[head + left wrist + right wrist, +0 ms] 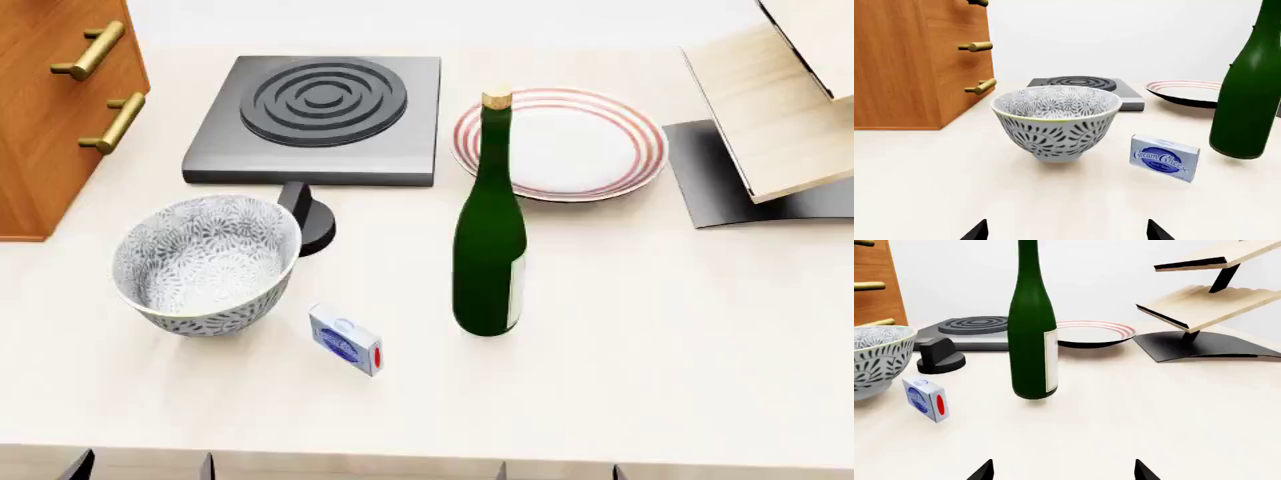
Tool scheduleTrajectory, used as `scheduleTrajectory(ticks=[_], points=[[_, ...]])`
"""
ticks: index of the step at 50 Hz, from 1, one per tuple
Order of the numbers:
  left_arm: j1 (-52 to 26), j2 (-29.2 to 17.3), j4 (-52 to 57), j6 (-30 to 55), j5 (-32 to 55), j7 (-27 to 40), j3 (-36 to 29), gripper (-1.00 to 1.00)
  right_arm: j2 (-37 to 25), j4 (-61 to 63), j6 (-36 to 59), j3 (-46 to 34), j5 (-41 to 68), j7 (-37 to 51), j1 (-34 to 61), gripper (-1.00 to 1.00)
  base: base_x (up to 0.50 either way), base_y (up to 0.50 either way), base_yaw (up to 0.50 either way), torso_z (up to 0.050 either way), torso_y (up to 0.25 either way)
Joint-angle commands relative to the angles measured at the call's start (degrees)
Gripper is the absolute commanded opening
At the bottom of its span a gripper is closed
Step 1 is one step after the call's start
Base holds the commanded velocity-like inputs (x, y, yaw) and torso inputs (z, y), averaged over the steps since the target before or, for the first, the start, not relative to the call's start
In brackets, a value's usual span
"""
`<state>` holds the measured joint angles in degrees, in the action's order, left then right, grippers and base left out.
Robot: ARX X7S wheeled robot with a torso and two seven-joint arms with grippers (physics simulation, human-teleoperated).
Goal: Put the bowl on the top of the cabinet.
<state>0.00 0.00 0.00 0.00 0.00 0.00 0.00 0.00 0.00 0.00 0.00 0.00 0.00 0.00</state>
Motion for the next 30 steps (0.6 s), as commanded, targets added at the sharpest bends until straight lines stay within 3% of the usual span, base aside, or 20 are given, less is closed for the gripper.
scheduleTrajectory(ticks=[1,17,30], points=[[0.16,-0.77,0.69,0.52,0.76,0.90,-0.89,1.00,-0.75,0.48,0.33,-0.93,0.74,0.94,-0.15,1.00,0.00,0.00,0.00,0.000,0.000],[-0.10,-3.24,2.42,1.34,2.06,4.75,-3.60,1.00,-3.37,4.48,4.35,-4.00,2.26,4.76,-0.49,1.00,0.00,0.00,0.00,0.000,0.000],[-0.14,-4.80,15.32,9.45,0.43,7.34,-5.49,1.00,-6.26,26.40,17.73,-5.85,0.31,6.40,-1.20,1.00,0.00,0.00,0.00,0.000,0.000]])
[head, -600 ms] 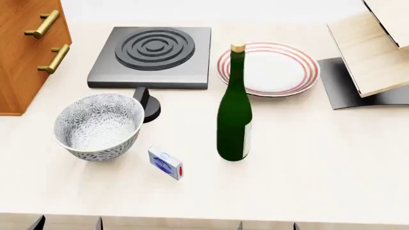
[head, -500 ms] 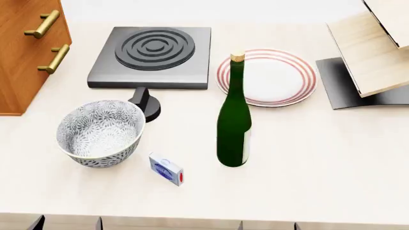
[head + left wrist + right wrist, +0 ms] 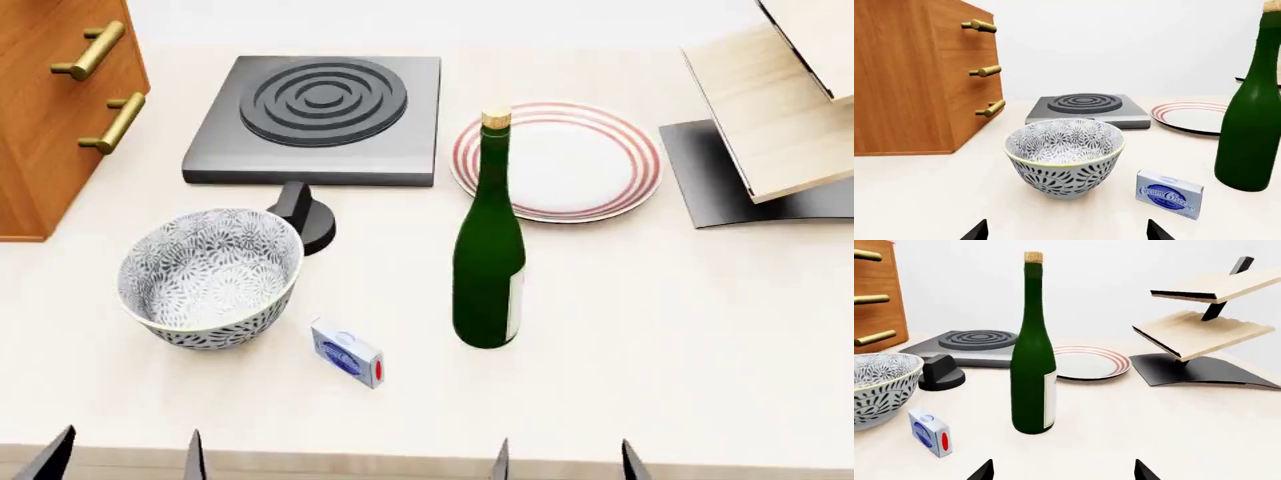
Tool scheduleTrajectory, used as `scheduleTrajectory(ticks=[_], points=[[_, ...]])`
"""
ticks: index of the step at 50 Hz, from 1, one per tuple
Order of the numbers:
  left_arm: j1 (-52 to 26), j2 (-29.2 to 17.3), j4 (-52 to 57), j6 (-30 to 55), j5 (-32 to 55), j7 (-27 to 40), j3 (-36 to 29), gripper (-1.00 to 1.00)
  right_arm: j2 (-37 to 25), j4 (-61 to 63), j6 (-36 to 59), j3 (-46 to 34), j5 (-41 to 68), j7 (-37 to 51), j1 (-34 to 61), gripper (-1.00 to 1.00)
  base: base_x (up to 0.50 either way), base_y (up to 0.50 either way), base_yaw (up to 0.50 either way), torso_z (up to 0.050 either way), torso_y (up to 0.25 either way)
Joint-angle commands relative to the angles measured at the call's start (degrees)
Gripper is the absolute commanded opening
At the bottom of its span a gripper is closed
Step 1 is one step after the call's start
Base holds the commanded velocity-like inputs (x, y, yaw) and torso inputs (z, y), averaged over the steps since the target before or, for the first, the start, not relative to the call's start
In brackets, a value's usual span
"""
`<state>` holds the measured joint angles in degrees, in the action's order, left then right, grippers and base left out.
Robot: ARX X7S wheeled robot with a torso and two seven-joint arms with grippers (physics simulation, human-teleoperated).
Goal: Put the bowl on the top of the cabinet.
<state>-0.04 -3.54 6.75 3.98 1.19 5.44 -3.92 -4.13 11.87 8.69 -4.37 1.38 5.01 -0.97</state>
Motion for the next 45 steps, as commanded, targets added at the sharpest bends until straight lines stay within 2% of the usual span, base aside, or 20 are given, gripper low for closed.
scheduleTrajectory(ticks=[1,8,14,32,41,45], points=[[-0.13,-1.35,9.42,6.11,-0.82,2.02,-1.70,1.00,-2.25,15.43,9.73,-1.56,-1.23,1.59,-0.09,1.00,0.00,0.00,0.00,0.000,0.000],[-1.77,-2.08,17.38,13.19,-2.21,2.83,-2.99,1.00,-3.06,23.18,16.32,-0.75,-0.33,2.03,1.67,1.00,0.00,0.00,0.00,0.000,0.000],[-2.16,-2.55,20.70,15.57,-2.61,3.41,-3.81,1.00,-3.56,27.59,19.90,-0.51,-0.08,2.57,2.77,1.00,0.00,0.00,0.00,0.000,0.000],[-2.96,-3.49,21.09,16.36,-1.62,4.93,-4.52,1.00,-3.87,24.12,17.93,-0.16,0.77,4.39,3.22,1.00,0.00,0.00,0.00,0.000,0.000],[-3.32,-3.89,20.85,16.59,-0.72,5.43,-4.43,1.00,-3.93,24.75,18.35,0.38,1.29,5.53,3.31,1.00,0.00,0.45,0.00,0.000,0.000],[-3.29,-4.06,21.46,16.97,-0.59,5.77,-4.57,1.00,-3.94,24.65,18.05,0.58,2.00,5.62,3.25,1.00,0.00,0.04,0.00,0.000,0.000]])
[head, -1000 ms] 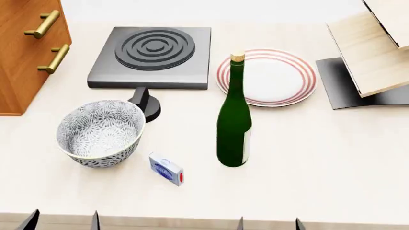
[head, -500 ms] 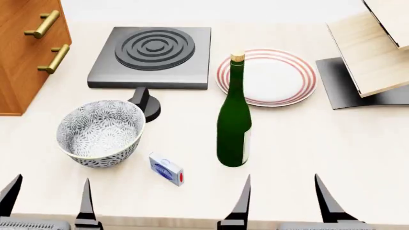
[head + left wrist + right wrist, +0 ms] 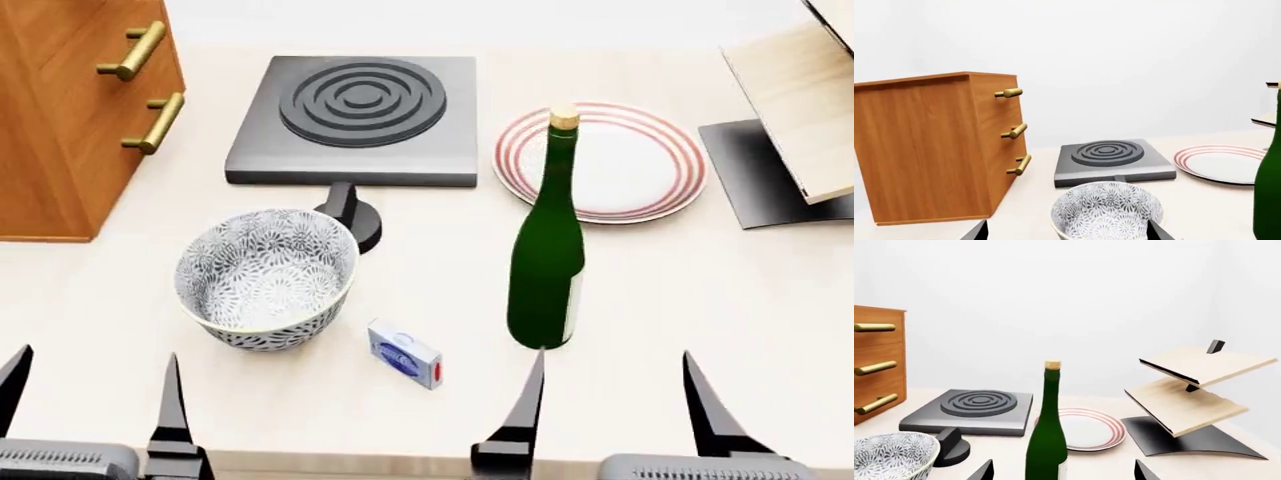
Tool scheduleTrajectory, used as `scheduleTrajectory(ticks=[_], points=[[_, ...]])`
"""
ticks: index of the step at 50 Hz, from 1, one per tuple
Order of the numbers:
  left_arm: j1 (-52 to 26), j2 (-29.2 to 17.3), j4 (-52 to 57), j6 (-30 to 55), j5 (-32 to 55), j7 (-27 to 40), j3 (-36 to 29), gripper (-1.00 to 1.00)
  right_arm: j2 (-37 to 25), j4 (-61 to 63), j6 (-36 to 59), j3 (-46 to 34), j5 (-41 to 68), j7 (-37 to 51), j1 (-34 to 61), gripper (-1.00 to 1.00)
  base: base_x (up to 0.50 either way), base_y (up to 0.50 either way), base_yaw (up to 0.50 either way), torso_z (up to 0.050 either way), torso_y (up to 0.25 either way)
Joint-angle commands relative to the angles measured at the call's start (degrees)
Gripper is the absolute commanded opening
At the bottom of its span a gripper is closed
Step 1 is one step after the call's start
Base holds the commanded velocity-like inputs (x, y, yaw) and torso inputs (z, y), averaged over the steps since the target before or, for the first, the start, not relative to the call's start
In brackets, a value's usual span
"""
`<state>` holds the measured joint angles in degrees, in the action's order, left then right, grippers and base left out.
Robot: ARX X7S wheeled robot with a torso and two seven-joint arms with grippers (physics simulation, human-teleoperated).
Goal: Put the bowl on the top of the cabinet.
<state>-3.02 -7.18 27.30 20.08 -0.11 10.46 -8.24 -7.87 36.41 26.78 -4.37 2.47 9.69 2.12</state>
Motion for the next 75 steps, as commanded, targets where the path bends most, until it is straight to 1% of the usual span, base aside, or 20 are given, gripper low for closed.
scheduleTrajectory(ticks=[1,7,17,29,52,66,75], points=[[-0.24,-0.49,1.10,0.92,0.76,0.80,-0.28,1.00,-0.22,0.12,0.03,0.59,1.04,0.97,0.21,1.00,0.00,0.00,0.00,0.000,0.000],[-0.25,-0.75,1.51,1.16,0.87,1.22,-0.62,1.00,-0.46,0.28,0.62,0.24,0.99,1.54,0.48,1.00,0.00,0.03,0.00,0.000,0.000],[-0.16,-1.23,1.55,1.01,1.38,1.72,-0.86,1.00,-0.77,-0.13,0.19,-0.89,0.75,2.21,0.48,1.00,0.00,0.47,0.00,0.000,0.000],[-0.11,-1.70,1.82,1.15,1.78,2.37,-1.31,1.00,-1.35,0.13,0.19,-1.16,1.43,2.59,0.45,1.00,0.00,0.11,0.00,0.000,0.000],[-0.09,-2.50,2.06,0.88,2.83,3.19,-1.88,1.00,-2.38,0.57,-0.58,-2.46,1.28,3.78,0.24,1.00,0.00,0.49,0.00,0.000,0.000],[-0.02,-3.01,2.72,1.09,3.34,3.78,-2.16,1.00,-2.92,0.94,-0.42,-2.59,2.41,3.98,0.29,1.00,0.00,0.03,0.00,0.000,0.000],[0.07,-3.31,2.81,0.98,3.54,4.17,-2.43,1.00,-3.45,0.67,-0.65,-3.12,2.44,4.92,0.35,1.00,0.00,0.47,0.00,0.000,0.000]])
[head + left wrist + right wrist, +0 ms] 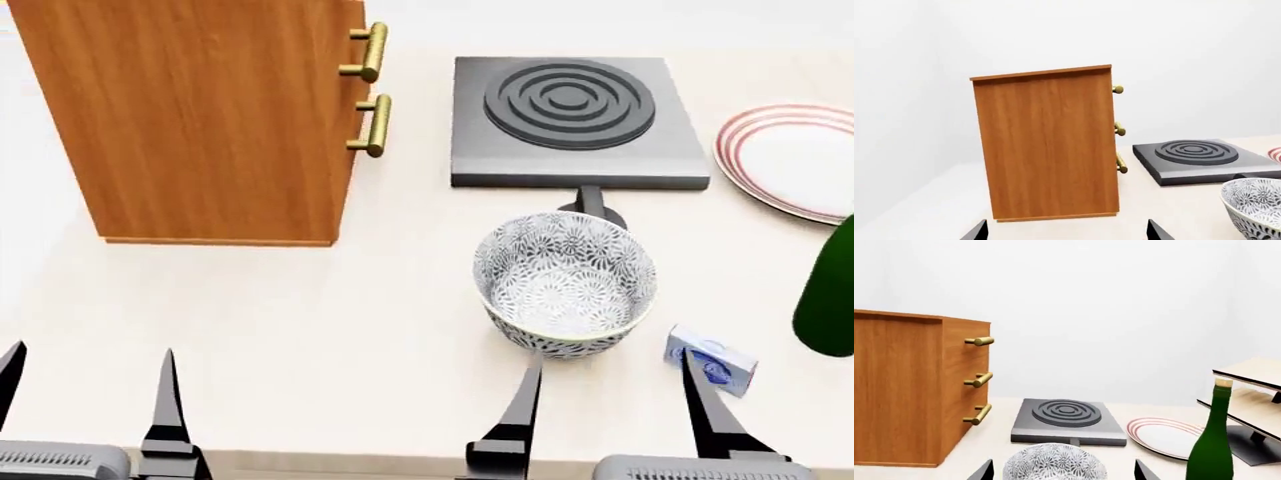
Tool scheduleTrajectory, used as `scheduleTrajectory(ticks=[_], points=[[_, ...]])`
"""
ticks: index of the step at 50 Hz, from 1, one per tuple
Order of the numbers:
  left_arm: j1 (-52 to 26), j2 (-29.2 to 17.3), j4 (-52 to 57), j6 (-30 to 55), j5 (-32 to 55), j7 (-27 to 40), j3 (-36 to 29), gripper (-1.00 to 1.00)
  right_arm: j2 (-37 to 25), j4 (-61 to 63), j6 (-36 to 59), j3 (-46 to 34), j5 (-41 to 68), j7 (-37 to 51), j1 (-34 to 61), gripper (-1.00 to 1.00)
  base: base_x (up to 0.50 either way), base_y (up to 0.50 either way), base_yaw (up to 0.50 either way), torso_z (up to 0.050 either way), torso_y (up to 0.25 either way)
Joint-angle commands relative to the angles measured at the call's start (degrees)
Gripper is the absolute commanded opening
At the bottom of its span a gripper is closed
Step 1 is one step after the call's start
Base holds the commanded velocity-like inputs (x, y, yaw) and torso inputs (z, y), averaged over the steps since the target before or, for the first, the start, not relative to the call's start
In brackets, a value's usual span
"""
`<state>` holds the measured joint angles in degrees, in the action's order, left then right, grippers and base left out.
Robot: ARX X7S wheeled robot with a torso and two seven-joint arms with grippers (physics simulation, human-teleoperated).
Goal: Put the bowl on the top of the cabinet.
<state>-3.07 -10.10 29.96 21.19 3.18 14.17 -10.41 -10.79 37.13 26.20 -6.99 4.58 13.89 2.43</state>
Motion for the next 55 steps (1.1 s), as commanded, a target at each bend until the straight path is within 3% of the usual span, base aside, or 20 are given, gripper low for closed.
scheduleTrajectory(ticks=[1,21,35,45,55], points=[[0.09,-0.41,0.13,-0.09,0.29,0.50,-0.29,1.00,-0.59,0.00,-0.07,-0.53,0.41,0.77,0.02,1.00,0.00,0.50,0.00,0.000,0.000],[0.05,-1.11,0.17,-0.27,0.76,1.14,-0.88,1.00,-1.52,0.28,0.10,-0.69,1.95,1.87,0.29,1.00,0.00,0.50,0.00,0.000,0.000],[-0.03,-1.49,0.45,-0.17,1.23,1.66,-1.05,1.00,-2.10,0.14,0.05,-1.18,2.39,2.68,0.40,1.00,0.00,0.17,0.00,0.000,0.000],[0.01,-1.79,0.25,-0.44,1.67,2.04,-1.10,1.00,-2.50,-0.13,-0.36,-1.75,2.51,2.90,0.39,1.00,0.00,0.46,0.00,0.000,0.000],[0.11,-2.16,0.70,-0.36,1.89,2.51,-1.38,1.00,-3.07,0.67,0.67,-2.14,2.42,3.56,0.13,1.00,0.10,0.02,0.00,0.000,0.000]])
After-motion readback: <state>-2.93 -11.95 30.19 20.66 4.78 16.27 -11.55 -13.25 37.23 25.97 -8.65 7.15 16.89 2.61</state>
